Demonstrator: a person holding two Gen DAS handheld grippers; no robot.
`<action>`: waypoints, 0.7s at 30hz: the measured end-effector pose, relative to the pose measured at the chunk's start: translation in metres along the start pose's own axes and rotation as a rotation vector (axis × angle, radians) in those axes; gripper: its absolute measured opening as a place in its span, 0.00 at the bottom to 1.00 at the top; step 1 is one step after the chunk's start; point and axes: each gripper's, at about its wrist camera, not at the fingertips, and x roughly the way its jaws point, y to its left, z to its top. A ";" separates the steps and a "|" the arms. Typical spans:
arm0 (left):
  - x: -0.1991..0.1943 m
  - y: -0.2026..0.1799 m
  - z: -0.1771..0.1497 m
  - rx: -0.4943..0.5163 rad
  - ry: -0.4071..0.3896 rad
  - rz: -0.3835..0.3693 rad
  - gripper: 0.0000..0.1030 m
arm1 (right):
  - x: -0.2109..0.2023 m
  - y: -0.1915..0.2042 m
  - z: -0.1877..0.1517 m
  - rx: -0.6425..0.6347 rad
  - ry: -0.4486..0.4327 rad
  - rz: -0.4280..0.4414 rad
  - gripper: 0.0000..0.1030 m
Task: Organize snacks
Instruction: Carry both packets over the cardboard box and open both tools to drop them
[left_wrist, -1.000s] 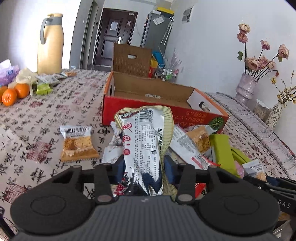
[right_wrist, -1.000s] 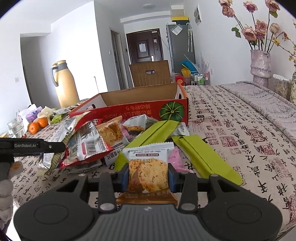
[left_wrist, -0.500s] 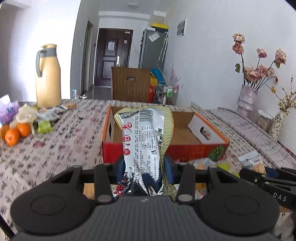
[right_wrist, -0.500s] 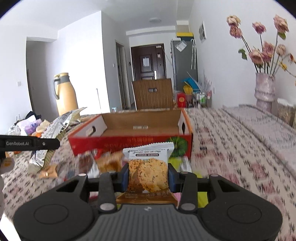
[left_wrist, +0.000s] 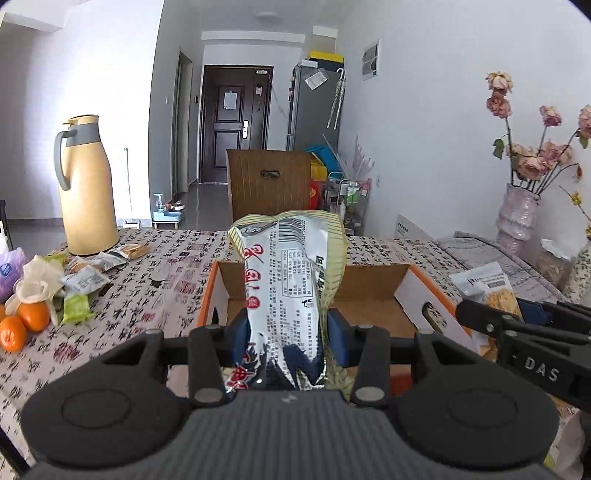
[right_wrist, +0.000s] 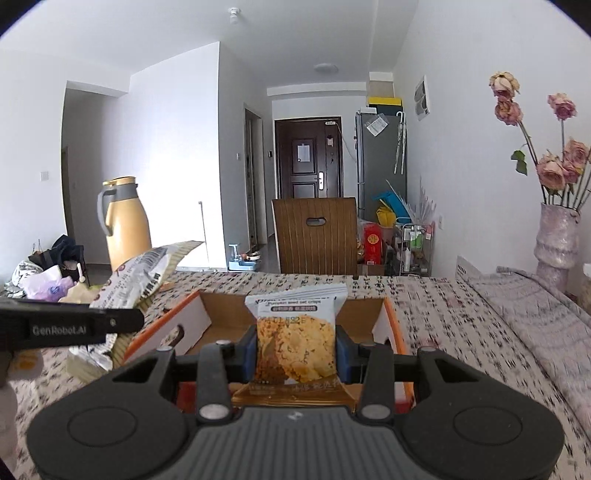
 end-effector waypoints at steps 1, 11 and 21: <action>0.007 -0.001 0.003 -0.002 0.004 0.004 0.43 | 0.008 -0.001 0.004 0.003 0.008 -0.001 0.38; 0.070 0.000 0.018 -0.030 0.029 0.065 0.43 | 0.091 -0.013 0.005 0.062 0.118 -0.061 0.38; 0.105 0.013 -0.001 -0.043 0.095 0.078 0.43 | 0.120 -0.024 -0.017 0.065 0.187 -0.078 0.38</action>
